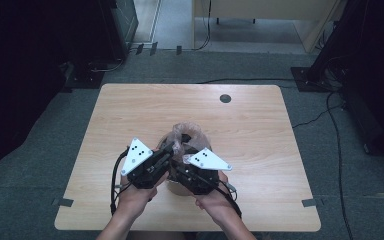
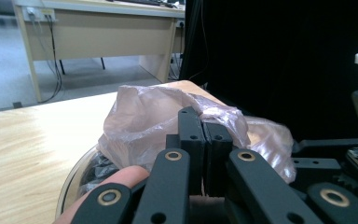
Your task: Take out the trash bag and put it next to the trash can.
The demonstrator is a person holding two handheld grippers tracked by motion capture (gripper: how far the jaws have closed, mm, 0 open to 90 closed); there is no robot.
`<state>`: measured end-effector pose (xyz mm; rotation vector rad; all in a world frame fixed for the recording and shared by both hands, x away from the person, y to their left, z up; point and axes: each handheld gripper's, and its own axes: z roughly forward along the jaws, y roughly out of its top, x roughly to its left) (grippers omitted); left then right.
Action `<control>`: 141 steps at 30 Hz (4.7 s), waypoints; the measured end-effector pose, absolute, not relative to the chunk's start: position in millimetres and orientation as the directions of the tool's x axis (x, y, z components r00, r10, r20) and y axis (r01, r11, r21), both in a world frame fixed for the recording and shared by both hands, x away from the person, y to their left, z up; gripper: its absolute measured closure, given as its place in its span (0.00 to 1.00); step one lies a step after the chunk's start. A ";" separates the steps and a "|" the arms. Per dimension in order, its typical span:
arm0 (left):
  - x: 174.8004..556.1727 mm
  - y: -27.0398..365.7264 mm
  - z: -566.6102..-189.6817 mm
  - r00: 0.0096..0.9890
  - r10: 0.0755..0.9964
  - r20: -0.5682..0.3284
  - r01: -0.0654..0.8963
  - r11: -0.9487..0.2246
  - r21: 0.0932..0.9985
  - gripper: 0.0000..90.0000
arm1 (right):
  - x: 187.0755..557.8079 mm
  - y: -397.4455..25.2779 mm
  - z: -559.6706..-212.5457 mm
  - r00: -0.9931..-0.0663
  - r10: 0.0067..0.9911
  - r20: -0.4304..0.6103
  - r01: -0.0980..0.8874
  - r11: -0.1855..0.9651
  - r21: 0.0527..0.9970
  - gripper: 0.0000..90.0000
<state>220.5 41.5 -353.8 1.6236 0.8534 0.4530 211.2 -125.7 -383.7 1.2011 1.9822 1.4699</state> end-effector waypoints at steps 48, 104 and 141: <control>245.4 183.1 -513.8 0.187 0.982 0.003 0.619 -0.120 0.776 0.11 | 202.3 -146.1 -320.6 -0.490 0.868 0.088 0.157 -0.011 0.987 1.00; 250.1 180.8 -521.9 0.167 0.986 0.002 0.666 -0.115 0.737 0.11 | 288.9 -249.1 -383.0 -0.188 0.975 0.120 0.271 -0.066 0.960 1.00; 250.8 180.6 -521.9 0.168 0.986 0.004 0.666 -0.116 0.737 0.11 | 294.0 -232.5 -456.4 -0.460 0.874 0.159 0.361 0.020 0.933 0.38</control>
